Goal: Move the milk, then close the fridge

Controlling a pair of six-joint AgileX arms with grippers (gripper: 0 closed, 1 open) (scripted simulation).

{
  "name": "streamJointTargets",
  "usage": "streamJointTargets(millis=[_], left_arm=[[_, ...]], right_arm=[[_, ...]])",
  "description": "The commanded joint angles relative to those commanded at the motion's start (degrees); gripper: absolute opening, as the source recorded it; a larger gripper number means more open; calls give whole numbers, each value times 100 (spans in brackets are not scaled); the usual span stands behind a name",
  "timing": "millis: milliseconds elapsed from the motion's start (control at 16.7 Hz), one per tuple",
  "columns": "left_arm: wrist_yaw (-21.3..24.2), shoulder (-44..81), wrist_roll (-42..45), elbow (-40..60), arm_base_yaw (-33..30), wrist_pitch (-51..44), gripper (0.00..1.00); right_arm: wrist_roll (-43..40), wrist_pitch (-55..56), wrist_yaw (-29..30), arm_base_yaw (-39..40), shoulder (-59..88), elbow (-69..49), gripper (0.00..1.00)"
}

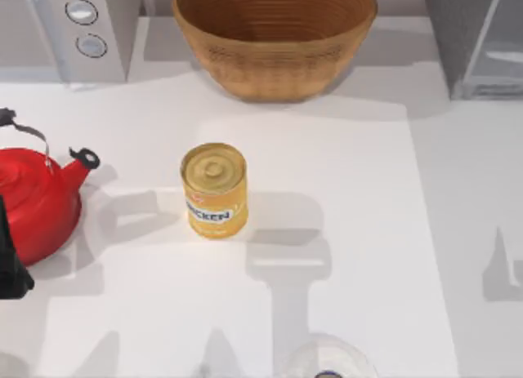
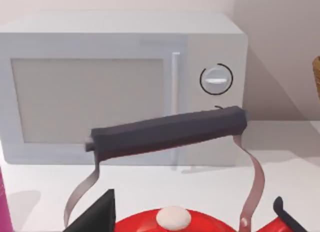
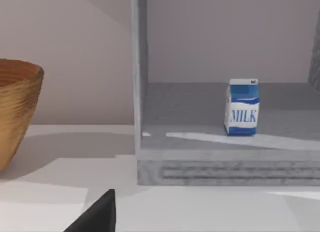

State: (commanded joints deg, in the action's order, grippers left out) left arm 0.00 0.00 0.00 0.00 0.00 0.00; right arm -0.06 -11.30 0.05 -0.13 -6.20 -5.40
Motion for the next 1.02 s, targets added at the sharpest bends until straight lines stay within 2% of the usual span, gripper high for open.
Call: streamJointTargets(millis=[780,1020], left_arm=[[0,0,0,0,0,0,100],[0,0,0,0,0,0,100]], right_arm=[[-42,-5490,29,10,-3025,-2484,100],[-55,-6772,33,12,-3715,-3049,100]])
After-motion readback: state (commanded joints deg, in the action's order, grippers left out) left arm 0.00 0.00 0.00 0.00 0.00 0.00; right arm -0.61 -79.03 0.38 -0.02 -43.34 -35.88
